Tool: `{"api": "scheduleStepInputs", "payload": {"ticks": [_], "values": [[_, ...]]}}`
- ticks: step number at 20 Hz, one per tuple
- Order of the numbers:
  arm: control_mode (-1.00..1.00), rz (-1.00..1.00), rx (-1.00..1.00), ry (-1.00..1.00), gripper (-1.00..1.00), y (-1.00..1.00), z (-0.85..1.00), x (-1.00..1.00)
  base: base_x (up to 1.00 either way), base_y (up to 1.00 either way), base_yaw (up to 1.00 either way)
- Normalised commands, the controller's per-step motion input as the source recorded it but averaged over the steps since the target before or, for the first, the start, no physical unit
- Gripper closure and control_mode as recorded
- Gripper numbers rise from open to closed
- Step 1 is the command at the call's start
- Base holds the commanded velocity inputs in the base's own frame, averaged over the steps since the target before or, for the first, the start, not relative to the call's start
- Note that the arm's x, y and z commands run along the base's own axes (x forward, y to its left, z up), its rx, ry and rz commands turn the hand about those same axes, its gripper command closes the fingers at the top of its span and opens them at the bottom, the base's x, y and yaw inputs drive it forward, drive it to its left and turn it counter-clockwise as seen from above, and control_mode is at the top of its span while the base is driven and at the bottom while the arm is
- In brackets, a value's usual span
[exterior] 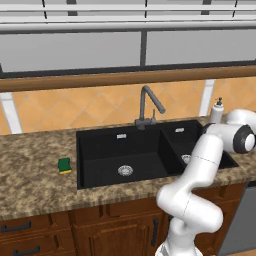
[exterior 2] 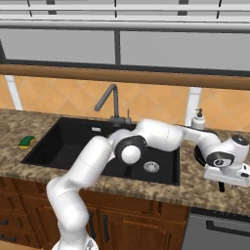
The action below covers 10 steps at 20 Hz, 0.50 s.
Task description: Pick the pan and sponge and place them into the sink. Then turn on the water.
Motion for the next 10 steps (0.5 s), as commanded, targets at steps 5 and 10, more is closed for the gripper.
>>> {"api": "scheduleStepInputs", "payload": {"ticks": [5, 10], "values": [[-1.00, 0.00, 0.00, 0.00, 1.00, 0.00, -0.32, 0.00, 0.00, 0.00, 0.00], [-1.00, 0.00, 0.00, 0.00, 1.00, 0.00, -0.13, 0.00, 0.00, 0.00, 0.00]]}}
